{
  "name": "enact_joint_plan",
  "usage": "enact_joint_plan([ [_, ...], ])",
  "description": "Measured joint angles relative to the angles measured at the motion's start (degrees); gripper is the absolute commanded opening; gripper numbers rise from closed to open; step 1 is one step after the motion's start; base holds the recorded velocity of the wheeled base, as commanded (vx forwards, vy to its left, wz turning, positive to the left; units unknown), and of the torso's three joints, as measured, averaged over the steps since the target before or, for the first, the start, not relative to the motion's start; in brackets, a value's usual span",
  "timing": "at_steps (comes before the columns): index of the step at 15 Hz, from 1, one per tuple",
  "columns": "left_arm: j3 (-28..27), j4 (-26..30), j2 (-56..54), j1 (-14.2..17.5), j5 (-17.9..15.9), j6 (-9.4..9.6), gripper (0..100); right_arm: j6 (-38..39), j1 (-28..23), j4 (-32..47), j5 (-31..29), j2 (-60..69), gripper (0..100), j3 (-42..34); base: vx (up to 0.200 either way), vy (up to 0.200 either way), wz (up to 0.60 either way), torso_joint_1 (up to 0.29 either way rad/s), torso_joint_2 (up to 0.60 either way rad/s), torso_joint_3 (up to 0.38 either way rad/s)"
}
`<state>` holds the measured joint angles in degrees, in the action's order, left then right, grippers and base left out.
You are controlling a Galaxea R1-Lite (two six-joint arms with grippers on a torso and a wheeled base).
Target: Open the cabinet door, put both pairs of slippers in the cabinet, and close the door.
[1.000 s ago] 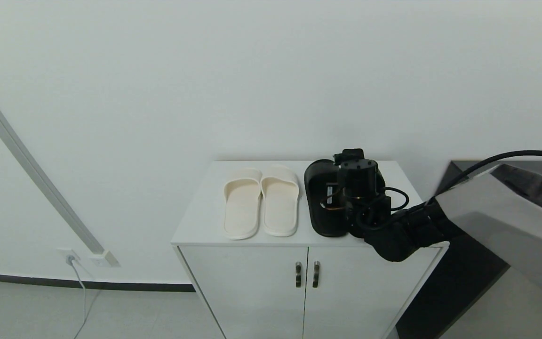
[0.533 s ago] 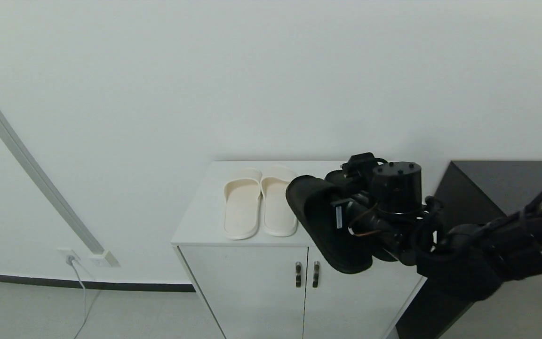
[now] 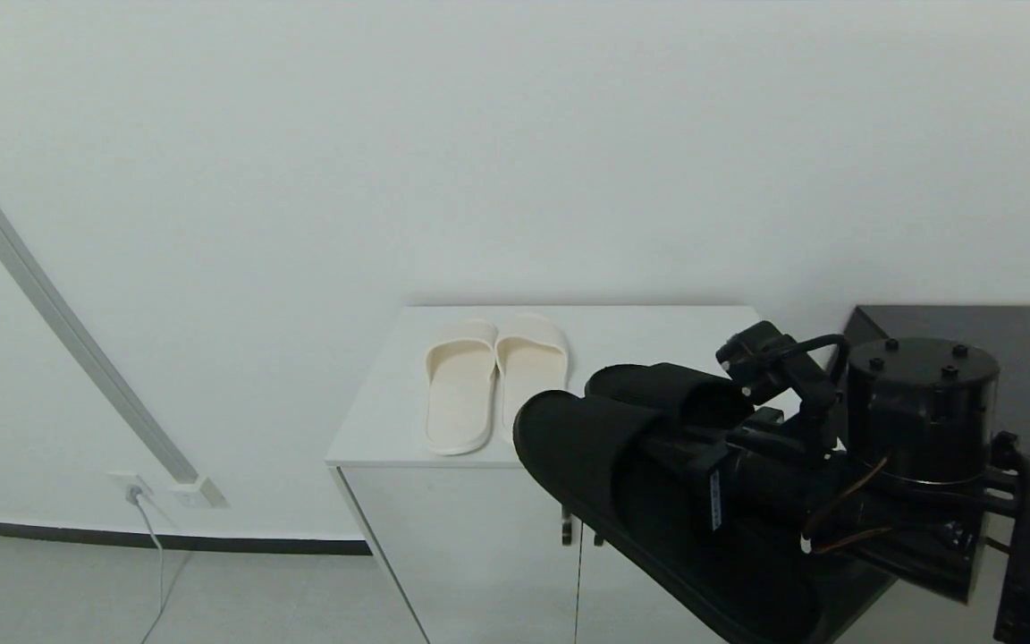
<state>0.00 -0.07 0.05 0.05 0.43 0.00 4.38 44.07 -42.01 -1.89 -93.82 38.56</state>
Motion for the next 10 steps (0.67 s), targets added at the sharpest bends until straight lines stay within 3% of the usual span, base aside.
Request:
enact_joint_plan([
  [5, 0.0, 0.0, 0.0, 0.0, 0.0, -0.05, 0, 0.0, 0.3, 0.1, 0.0, 1.4, 0, -0.7, -0.2, 0.0, 0.0, 0.002, 0.0, 0.001],
  [10, 0.0, 0.0, 0.0, 0.0, 0.0, -0.07, 0, -0.2, 0.2, -0.2, 0.4, 1.7, 0, -1.7, 0.0, 0.0, 0.0, 0.0, 0.0, 0.0],
])
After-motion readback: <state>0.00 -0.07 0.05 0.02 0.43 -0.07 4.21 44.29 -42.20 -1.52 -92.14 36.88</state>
